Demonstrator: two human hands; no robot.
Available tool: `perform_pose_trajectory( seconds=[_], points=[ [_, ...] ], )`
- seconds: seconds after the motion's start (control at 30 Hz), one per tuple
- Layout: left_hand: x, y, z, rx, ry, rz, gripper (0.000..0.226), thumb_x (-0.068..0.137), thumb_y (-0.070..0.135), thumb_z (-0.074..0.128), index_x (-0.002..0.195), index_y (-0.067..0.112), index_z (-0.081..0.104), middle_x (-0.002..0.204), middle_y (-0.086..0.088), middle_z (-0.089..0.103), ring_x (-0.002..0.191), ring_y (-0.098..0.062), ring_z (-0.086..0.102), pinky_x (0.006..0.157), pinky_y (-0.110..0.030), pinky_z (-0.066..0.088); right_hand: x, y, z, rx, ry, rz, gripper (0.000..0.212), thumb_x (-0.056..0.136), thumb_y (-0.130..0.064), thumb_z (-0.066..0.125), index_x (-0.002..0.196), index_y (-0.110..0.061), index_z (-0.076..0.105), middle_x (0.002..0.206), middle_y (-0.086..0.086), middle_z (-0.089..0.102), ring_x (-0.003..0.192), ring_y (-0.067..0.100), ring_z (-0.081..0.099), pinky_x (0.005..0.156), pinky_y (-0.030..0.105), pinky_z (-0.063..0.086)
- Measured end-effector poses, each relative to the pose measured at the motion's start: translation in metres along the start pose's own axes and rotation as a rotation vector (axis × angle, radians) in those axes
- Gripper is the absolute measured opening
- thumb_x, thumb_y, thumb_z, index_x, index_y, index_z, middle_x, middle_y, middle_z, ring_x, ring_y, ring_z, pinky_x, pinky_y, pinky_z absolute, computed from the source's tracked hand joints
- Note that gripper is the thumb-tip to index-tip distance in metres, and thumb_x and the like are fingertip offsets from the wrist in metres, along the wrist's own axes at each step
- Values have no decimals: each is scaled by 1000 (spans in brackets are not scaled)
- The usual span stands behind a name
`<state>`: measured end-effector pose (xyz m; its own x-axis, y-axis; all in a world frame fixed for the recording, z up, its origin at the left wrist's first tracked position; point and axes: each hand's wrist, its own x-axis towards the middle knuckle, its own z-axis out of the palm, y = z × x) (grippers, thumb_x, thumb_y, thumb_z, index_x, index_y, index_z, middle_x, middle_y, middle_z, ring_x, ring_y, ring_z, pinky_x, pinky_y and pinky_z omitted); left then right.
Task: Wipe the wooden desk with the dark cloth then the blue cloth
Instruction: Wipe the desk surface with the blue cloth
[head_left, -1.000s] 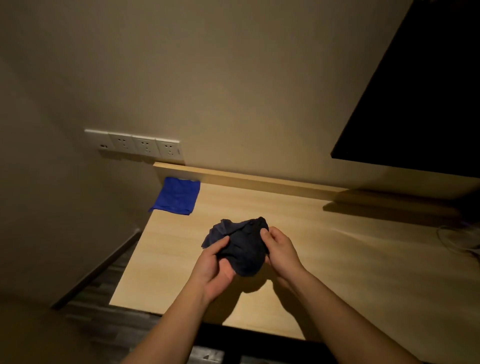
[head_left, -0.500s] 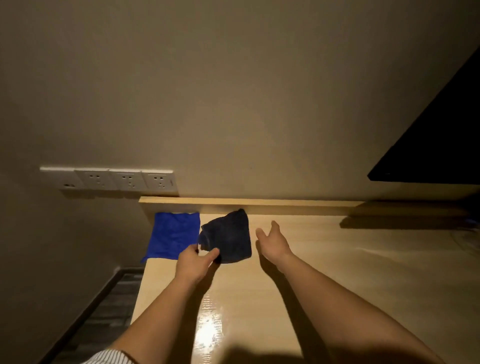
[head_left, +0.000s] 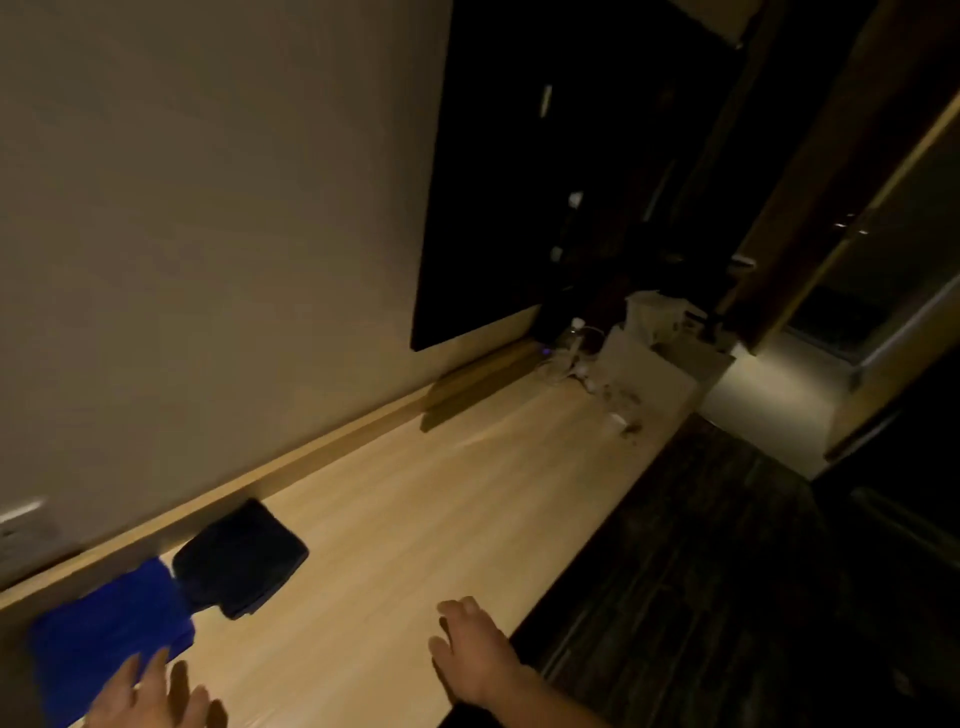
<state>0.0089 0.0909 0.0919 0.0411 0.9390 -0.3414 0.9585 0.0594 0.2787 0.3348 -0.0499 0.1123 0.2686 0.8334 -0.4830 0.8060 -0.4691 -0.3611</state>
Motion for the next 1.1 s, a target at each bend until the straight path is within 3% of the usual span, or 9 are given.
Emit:
perform_pose_trajectory(
  seconds=[0.1, 0.2, 0.33, 0.5, 0.7, 0.8, 0.97, 1.1],
  points=[
    [-3, 9, 5, 38, -3, 48, 73, 104, 56, 44, 166, 25, 21, 176, -9, 14, 163, -26, 16, 127, -33, 19, -31, 11, -15, -63, 32, -12, 55, 106, -41, 42, 155, -18, 37, 154, 8, 40, 135, 30, 44, 112, 44, 40],
    [-16, 4, -3, 65, 80, -43, 74, 100, 54, 51, 165, 25, 33, 172, -7, 28, 158, -29, 28, 125, -50, 25, -41, 4, -21, -149, 71, -97, 54, 107, -37, 37, 157, -18, 35, 160, 5, 37, 138, 28, 42, 114, 44, 35],
    [-4, -13, -19, 21, 125, 0, 63, 110, 46, 41, 166, 19, 29, 175, -9, 24, 161, -27, 21, 129, -53, 21, -16, -25, 0, -255, 74, -264, 57, 108, -42, 35, 162, -26, 26, 171, -3, 20, 154, 20, 22, 122, 41, 20],
    [54, -53, 8, 36, 145, 52, 61, 113, 45, 33, 168, 22, 23, 178, -6, 14, 164, -27, 6, 130, -53, 7, 42, -47, 58, -377, 67, -430, 71, 100, -68, 30, 163, -41, 12, 173, -11, 0, 159, 17, -4, 123, 44, 7],
    [83, -86, 37, 94, 229, 84, 70, 108, 62, 32, 168, 26, 24, 177, -8, 19, 163, -30, 11, 130, -55, 9, 79, -50, 102, -469, 91, -505, 74, 94, -83, 18, 160, -54, -1, 170, -18, -15, 156, 12, -22, 124, 52, -4],
    [96, -85, 35, 26, 298, 117, 71, 106, 65, 36, 165, 27, 31, 174, -11, 24, 162, -31, 16, 130, -56, 13, 81, -47, 107, -470, 151, -509, 73, 94, -83, 18, 159, -55, 1, 170, -19, -13, 156, 12, -20, 124, 53, -3],
    [107, -85, 48, 121, 204, 92, 77, 102, 75, 9, 170, 38, 1, 180, -1, -3, 165, -28, -8, 129, -63, -2, 83, -44, 111, -483, 176, -505, 74, 94, -83, 18, 159, -54, 0, 171, -18, -12, 157, 11, -19, 124, 53, -2],
    [98, -85, 49, 124, 156, 76, 81, 98, 79, 7, 168, 40, -8, 179, 1, -11, 164, -29, -14, 126, -69, -5, 84, -43, 112, -476, 184, -510, 74, 93, -83, 16, 159, -55, 0, 171, -17, -10, 157, 12, -18, 124, 53, -2]
  ],
)
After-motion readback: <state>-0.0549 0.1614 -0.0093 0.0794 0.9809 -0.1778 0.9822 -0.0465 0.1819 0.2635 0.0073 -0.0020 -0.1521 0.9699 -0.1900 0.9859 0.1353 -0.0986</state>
